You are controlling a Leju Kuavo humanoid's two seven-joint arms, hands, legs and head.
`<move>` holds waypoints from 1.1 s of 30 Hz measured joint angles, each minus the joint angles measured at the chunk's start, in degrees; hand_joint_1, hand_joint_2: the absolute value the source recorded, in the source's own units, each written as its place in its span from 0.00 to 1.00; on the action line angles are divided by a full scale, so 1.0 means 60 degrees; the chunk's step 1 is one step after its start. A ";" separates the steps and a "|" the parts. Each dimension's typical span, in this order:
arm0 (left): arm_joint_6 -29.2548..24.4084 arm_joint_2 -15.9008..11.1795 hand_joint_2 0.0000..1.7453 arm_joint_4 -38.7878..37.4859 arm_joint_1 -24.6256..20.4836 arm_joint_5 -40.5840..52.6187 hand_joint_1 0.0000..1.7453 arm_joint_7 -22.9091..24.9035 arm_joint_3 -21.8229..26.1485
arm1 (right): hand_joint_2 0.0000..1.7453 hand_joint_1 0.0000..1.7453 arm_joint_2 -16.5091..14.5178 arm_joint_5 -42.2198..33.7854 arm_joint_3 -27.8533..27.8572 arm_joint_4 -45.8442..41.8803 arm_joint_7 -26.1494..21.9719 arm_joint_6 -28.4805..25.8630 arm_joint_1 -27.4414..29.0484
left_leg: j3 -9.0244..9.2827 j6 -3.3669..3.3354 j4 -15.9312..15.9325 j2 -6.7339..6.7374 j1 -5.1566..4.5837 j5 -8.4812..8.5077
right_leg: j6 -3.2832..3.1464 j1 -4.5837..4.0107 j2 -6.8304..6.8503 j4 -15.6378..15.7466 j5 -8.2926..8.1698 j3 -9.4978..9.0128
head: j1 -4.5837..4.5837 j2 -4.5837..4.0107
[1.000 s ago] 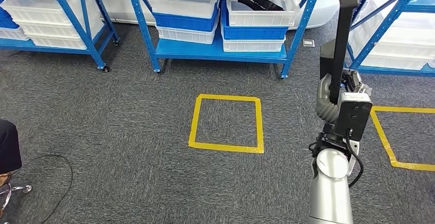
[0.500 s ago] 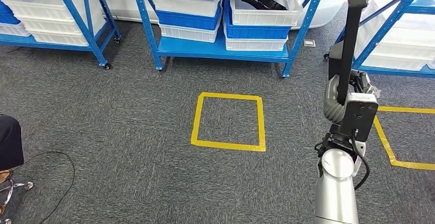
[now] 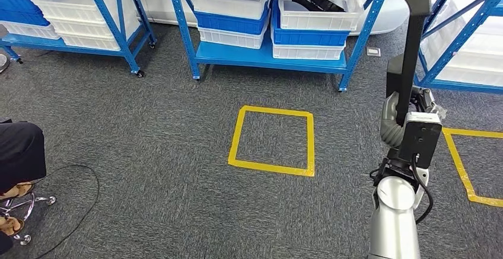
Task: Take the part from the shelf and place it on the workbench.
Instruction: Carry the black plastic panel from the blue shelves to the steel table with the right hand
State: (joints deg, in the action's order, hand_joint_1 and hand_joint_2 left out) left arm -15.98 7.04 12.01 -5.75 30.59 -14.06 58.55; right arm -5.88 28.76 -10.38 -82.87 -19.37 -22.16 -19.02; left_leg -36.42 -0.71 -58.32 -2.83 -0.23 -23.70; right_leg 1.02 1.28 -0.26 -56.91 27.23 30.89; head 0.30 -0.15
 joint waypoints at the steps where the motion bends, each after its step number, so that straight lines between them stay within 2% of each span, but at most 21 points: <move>1: -0.0008 0.0002 1.00 -0.0001 -0.0001 -0.0009 0.00 0.0001 0.0000 | 1.00 1.00 -0.0002 -0.0007 0.0005 0.0012 0.0000 0.0000 -0.0007 | -0.0164 0.0051 -0.0368 0.0104 0.0019 -0.0252 | -0.0063 0.0022 0.0056 0.0014 -0.0030 0.0007 | 0.0028 0.0000; 3: -0.0025 0.0000 1.00 -0.0002 -0.0013 -0.0023 0.00 0.0002 0.0000 | 1.00 1.00 -0.0006 -0.0032 0.0026 0.0055 0.0000 0.0000 -0.0011 | -0.0690 0.0160 -0.1601 0.0316 0.0063 -0.0939 | -0.0128 -0.0007 0.0180 0.0013 -0.0048 0.0033 | 0.0085 0.0000; 4: -0.0028 0.0003 1.00 -0.0002 -0.0014 -0.0028 0.00 0.0002 0.0000 | 1.00 1.00 -0.0006 -0.0043 0.0040 0.0085 0.0000 0.0000 -0.0008 | -0.0928 0.0202 -0.2175 0.0361 0.0083 -0.1172 | -0.0139 -0.0022 0.0250 0.0011 -0.0051 0.0044 | 0.0086 0.0000; 5: -0.0029 0.0006 1.00 -0.0002 -0.0010 -0.0034 0.00 0.0002 0.0000 | 1.00 1.00 -0.0006 -0.0052 0.0054 0.0117 0.0000 0.0000 -0.0003 | -0.1046 0.0228 -0.2495 0.0392 0.0100 -0.1253 | -0.0140 -0.0031 0.0321 0.0009 -0.0051 0.0050 | 0.0085 0.0000; 6: -0.0030 0.0010 1.00 -0.0002 -0.0006 -0.0038 0.00 0.0002 0.0001 | 1.00 1.00 -0.0007 -0.0059 0.0062 0.0144 -0.0001 0.0000 0.0001 | -0.0980 0.0236 -0.2445 0.0422 0.0113 -0.1160 | -0.0139 -0.0036 0.0392 0.0008 -0.0050 0.0049 | 0.0087 0.0000; 7: -0.0035 0.0009 1.00 -0.0002 -0.0006 -0.0050 0.00 0.0002 0.0002 | 1.00 1.00 -0.0010 -0.0066 0.0067 0.0166 -0.0004 0.0001 0.0002 | -0.0710 0.0226 -0.2003 0.0471 0.0123 -0.0915 | -0.0137 -0.0040 0.0465 0.0007 -0.0049 0.0041 | 0.0085 0.0000; 9: -0.0055 0.0001 1.00 -0.0002 -0.0021 -0.0086 0.00 0.0002 0.0004 | 1.00 1.00 -0.0021 -0.0079 0.0070 0.0184 -0.0023 0.0011 -0.0013 | 0.0065 0.0160 -0.0655 0.0714 0.0098 -0.0406 | -0.0127 -0.0075 0.0592 0.0004 -0.0042 0.0026 | 0.0087 0.0000; 11: -0.0097 -0.0001 1.00 -0.0002 -0.0041 -0.0123 0.00 0.0003 0.0007 | 1.00 1.00 -0.0036 -0.0091 0.0071 0.0198 -0.0066 0.0028 -0.0047 | 0.0453 0.0065 0.0113 0.0865 0.0039 -0.0230 | -0.0095 -0.0137 0.0702 -0.0003 -0.0032 0.0038 | 0.0075 0.0000; 13: -0.0148 0.0000 1.00 -0.0002 -0.0043 -0.0172 0.00 0.0013 0.0028 | 1.00 1.00 -0.0066 -0.0105 0.0070 0.0232 -0.0105 0.0057 -0.0078 | 0.0427 -0.0023 0.0192 0.0750 -0.0002 -0.0227 | -0.0023 -0.0169 0.0822 0.0010 -0.0031 0.0036 | 0.0057 0.0000; 15: -0.0187 0.0015 1.00 -0.0002 -0.0036 -0.0218 0.00 0.0033 0.0063 | 1.00 1.00 -0.0097 -0.0119 0.0070 0.0278 -0.0125 0.0093 -0.0122 | 0.0427 -0.0138 0.0250 0.0621 0.0030 -0.0156 | 0.0065 -0.0152 0.0694 -0.0130 0.0072 0.0110 | 0.0047 0.0000; 17: -0.0218 0.0035 1.00 -0.0002 -0.0047 -0.0243 0.00 0.0053 0.0089 | 1.00 1.00 -0.0110 -0.0135 0.0071 0.0336 -0.0137 0.0117 -0.0180 | 0.0413 -0.0262 0.0301 0.0494 0.0076 -0.0070 | 0.0047 -0.0117 0.0340 -0.0926 0.0500 0.0488 | 0.0032 0.0000; 19: -0.0268 0.0048 1.00 -0.0002 -0.0061 -0.0280 0.00 0.0089 0.0124 | 1.00 1.00 -0.0113 -0.0165 0.0071 0.0462 -0.0148 0.0131 -0.0206 | 0.0355 -0.0316 0.0296 0.0321 0.0075 -0.0027 | -0.0005 -0.0096 0.0155 -0.2198 0.1020 0.1074 | 0.0009 0.0000; 20: -0.0303 0.0061 1.00 -0.0002 -0.0059 -0.0298 0.00 0.0115 0.0153 | 1.00 1.00 -0.0114 -0.0187 0.0073 0.0547 -0.0155 0.0134 -0.0207 | 0.0331 -0.0319 0.0293 0.0221 0.0074 -0.0012 | 0.0018 -0.0088 0.0135 -0.2634 0.1140 0.1276 | 0.0004 0.0000; 21: -0.0338 0.0075 1.00 -0.0002 -0.0051 -0.0308 0.00 0.0147 0.0188 | 1.00 1.00 -0.0117 -0.0207 0.0075 0.0635 -0.0165 0.0135 -0.0208 | 0.0316 -0.0309 0.0288 0.0117 0.0075 0.0004 | 0.0080 -0.0081 0.0126 -0.2701 0.1100 0.1298 | -0.0005 0.0000; 22: -0.0369 0.0088 1.00 -0.0002 -0.0043 -0.0312 0.00 0.0171 0.0216 | 1.00 1.00 -0.0122 -0.0220 0.0077 0.0701 -0.0175 0.0135 -0.0212 | 0.0309 -0.0291 0.0284 0.0014 0.0077 0.0020 | 0.0163 -0.0067 0.0110 -0.2411 0.0930 0.1144 | -0.0006 0.0000; 24: -0.0442 0.0106 1.00 -0.0002 -0.0042 -0.0334 0.00 0.0212 0.0255 | 1.00 1.00 -0.0144 -0.0212 0.0084 0.0790 -0.0198 0.0135 -0.0255 | 0.0292 -0.0226 0.0252 -0.0183 0.0076 0.0047 | 0.0313 0.0001 -0.0092 -0.1110 0.0441 0.0493 | -0.0014 0.0000; 25: -0.0483 0.0106 1.00 -0.0002 -0.0047 -0.0356 0.00 0.0226 0.0268 | 1.00 1.00 -0.0162 -0.0196 0.0085 0.0817 -0.0209 0.0135 -0.0289 | 0.0270 -0.0182 0.0221 -0.0266 0.0061 0.0049 | 0.0322 0.0023 -0.0206 -0.0571 0.0270 0.0223 | -0.0015 0.0000; 27: -0.0551 0.0090 1.00 -0.0002 -0.0048 -0.0403 0.00 0.0252 0.0307 | 1.00 1.00 -0.0222 -0.0148 0.0087 0.0869 -0.0237 0.0134 -0.0344 | 0.0203 -0.0078 0.0179 -0.0384 0.0039 0.0065 | 0.0228 0.0023 -0.0317 -0.0118 0.0148 0.0019 | -0.0003 0.0000; 29: -0.0575 0.0081 1.00 -0.0002 -0.0017 -0.0424 0.00 0.0271 0.0351 | 1.00 1.00 -0.0296 -0.0117 0.0095 0.0894 -0.0260 0.0132 -0.0366 | 0.0144 0.0024 0.0186 -0.0459 0.0077 0.0109 | 0.0080 0.0002 -0.0191 -0.0110 0.0079 0.0024 | 0.0012 0.0000; 31: -0.0588 0.0084 1.00 -0.0002 0.0007 -0.0430 0.00 0.0280 0.0392 | 1.00 1.00 -0.0374 -0.0106 0.0101 0.0900 -0.0270 0.0131 -0.0393 | 0.0005 0.0117 -0.0074 -0.0211 0.0116 -0.0072 | -0.0066 0.0027 -0.0062 -0.0084 0.0008 0.0029 | 0.0032 0.0000; 33: -0.0607 0.0079 1.00 -0.0002 -0.0014 -0.0432 0.00 0.0282 0.0425 | 1.00 1.00 -0.0423 -0.0103 0.0106 0.0905 -0.0276 0.0131 -0.0411 | -0.0416 0.0193 -0.1037 0.0214 0.0132 -0.0676 | -0.0164 0.0030 0.0080 -0.0069 -0.0026 0.0051 | 0.0068 0.0000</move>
State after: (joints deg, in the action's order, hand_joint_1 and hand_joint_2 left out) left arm -19.62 7.52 12.00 -5.83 28.00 -12.37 61.11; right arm -8.42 28.15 -9.74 -77.44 -21.02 -21.38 -21.48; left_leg -38.92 0.45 -64.54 -1.55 0.57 -27.76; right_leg 0.04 1.46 0.22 -57.33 27.07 31.20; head 0.71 -0.15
